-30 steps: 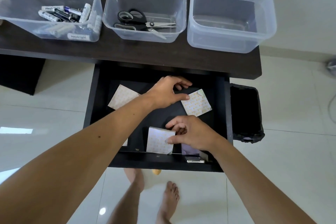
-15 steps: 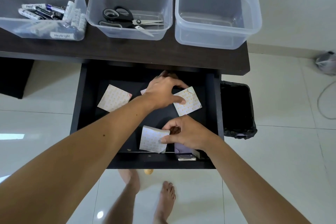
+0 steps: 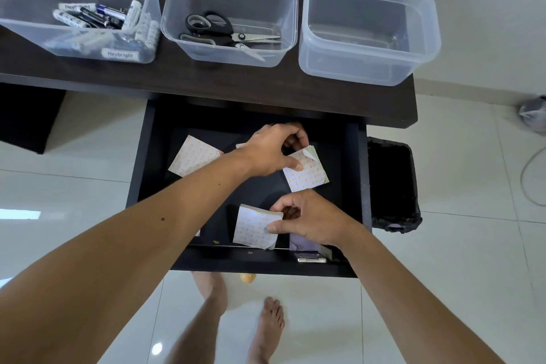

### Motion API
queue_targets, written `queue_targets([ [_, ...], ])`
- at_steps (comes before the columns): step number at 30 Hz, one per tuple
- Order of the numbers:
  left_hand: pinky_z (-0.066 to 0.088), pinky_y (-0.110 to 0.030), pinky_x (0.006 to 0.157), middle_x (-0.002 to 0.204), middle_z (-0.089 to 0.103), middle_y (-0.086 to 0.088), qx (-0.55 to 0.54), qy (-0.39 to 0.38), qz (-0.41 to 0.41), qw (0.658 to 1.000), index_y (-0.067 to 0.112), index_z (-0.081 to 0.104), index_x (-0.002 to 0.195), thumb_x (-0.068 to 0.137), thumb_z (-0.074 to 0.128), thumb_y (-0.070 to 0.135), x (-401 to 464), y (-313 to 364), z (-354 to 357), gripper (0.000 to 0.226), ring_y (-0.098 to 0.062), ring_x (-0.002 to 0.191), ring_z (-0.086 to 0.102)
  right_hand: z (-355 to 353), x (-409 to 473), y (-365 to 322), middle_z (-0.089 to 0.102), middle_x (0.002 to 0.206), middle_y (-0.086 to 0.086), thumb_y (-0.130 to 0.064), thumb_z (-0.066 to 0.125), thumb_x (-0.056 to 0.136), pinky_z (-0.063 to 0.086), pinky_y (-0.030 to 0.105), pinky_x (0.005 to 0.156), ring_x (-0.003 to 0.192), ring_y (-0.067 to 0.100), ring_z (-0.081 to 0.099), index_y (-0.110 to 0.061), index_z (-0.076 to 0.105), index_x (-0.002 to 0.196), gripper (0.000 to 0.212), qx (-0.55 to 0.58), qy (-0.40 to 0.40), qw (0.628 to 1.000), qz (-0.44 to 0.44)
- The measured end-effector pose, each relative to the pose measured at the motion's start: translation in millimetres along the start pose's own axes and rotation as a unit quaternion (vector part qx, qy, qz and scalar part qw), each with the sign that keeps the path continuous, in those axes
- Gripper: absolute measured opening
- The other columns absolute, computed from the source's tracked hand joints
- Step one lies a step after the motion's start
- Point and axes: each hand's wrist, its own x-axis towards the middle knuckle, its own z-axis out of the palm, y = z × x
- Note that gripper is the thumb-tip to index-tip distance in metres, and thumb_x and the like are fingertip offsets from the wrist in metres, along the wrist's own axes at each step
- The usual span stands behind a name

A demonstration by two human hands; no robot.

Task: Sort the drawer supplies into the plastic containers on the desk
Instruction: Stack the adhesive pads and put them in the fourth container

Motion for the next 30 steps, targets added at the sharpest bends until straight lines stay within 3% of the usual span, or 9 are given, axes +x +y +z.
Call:
queue_targets([
  [2, 0.044, -0.017, 0.086, 0.107, 0.074, 0.010, 0.001, -0.008, -0.001, 1.000, 0.026, 0.070, 0.112, 0.076, 0.094, 0.017, 0, 1, -2, 0.045, -0.003, 0.101, 0.066, 0, 1, 0, 0.081, 0.098, 0.003, -0.025, 0.090, 0.084, 0.057, 0.027, 0.089, 0.087, 0.012, 0.074, -0.022, 0.081, 0.100, 0.018, -0.005, 0.002, 1.000, 0.001],
  [5, 0.045, -0.013, 0.077, 0.105, 0.073, 0.008, -0.015, -0.016, 0.000, 1.000, 0.028, 0.068, 0.116, 0.075, 0.095, 0.017, 0, 2, -6, 0.050, -0.004, 0.097, 0.067, 0, 1, 0, 0.081, 0.098, 0.002, -0.026, 0.090, 0.084, 0.056, 0.023, 0.086, 0.085, 0.011, 0.073, -0.021, 0.081, 0.101, 0.019, -0.005, 0.003, 1.000, 0.001],
  [8, 0.061, -0.031, 0.080, 0.100, 0.070, 0.004, -0.074, -0.003, -0.003, 0.997, 0.035, 0.066, 0.112, 0.075, 0.095, 0.013, -3, 2, -11, 0.052, -0.011, 0.082, 0.065, 0, 0, -1, 0.082, 0.096, 0.002, -0.023, 0.089, 0.085, 0.055, 0.019, 0.082, 0.080, 0.003, 0.070, -0.019, 0.081, 0.100, 0.018, -0.004, 0.000, 1.000, -0.005],
  [10, 0.064, -0.042, 0.083, 0.097, 0.069, 0.003, -0.103, 0.006, -0.004, 0.995, 0.038, 0.067, 0.106, 0.076, 0.094, 0.010, -6, 3, -14, 0.049, -0.013, 0.075, 0.063, 1, 1, -1, 0.082, 0.095, 0.002, -0.022, 0.089, 0.085, 0.055, 0.019, 0.081, 0.078, 0.002, 0.069, -0.018, 0.081, 0.099, 0.017, -0.006, 0.002, 1.000, -0.009],
  [13, 0.064, -0.047, 0.085, 0.099, 0.069, 0.002, -0.134, 0.015, -0.001, 0.991, 0.037, 0.068, 0.106, 0.080, 0.091, 0.007, -14, 4, -19, 0.046, -0.018, 0.079, 0.068, 1, 3, 1, 0.082, 0.094, 0.001, -0.023, 0.089, 0.084, 0.059, 0.031, 0.088, 0.082, 0.009, 0.073, -0.021, 0.081, 0.098, 0.015, -0.005, 0.010, 1.000, -0.015],
  [21, 0.061, -0.023, 0.069, 0.113, 0.074, -0.001, -0.246, 0.057, -0.005, 0.968, 0.027, 0.076, 0.120, 0.095, 0.075, 0.004, -67, -10, -44, 0.034, -0.011, 0.097, 0.077, -5, -3, -5, 0.080, 0.101, 0.007, -0.009, 0.082, 0.091, 0.061, 0.046, 0.101, 0.101, 0.030, 0.078, -0.016, 0.080, 0.102, 0.013, 0.099, 0.049, 0.993, -0.040],
  [24, 0.062, -0.027, 0.071, 0.114, 0.078, -0.002, -0.279, 0.080, -0.031, 0.956, 0.028, 0.078, 0.117, 0.097, 0.073, 0.006, -90, -23, -50, 0.030, -0.015, 0.101, 0.078, -6, -6, -14, 0.080, 0.101, 0.008, -0.005, 0.079, 0.093, 0.064, 0.050, 0.093, 0.099, 0.030, 0.079, -0.013, 0.078, 0.104, 0.014, 0.143, 0.056, 0.988, -0.036],
  [27, 0.062, -0.024, 0.072, 0.111, 0.080, 0.007, -0.274, 0.102, -0.054, 0.955, 0.031, 0.080, 0.114, 0.100, 0.071, 0.011, -108, -37, -52, 0.026, -0.012, 0.103, 0.076, -12, -13, -21, 0.081, 0.101, 0.009, -0.005, 0.074, 0.097, 0.065, 0.043, 0.079, 0.095, 0.025, 0.079, -0.015, 0.077, 0.106, 0.014, 0.156, 0.052, 0.985, -0.048],
  [30, 0.062, -0.035, 0.095, 0.116, 0.077, 0.012, -0.263, 0.124, -0.073, 0.954, 0.033, 0.081, 0.110, 0.101, 0.070, 0.015, -120, -46, -49, 0.023, -0.010, 0.113, 0.072, -20, -20, -28, 0.080, 0.103, 0.009, -0.006, 0.071, 0.099, 0.063, 0.037, 0.074, 0.095, 0.024, 0.078, -0.017, 0.077, 0.108, 0.015, 0.159, 0.059, 0.983, -0.072],
])
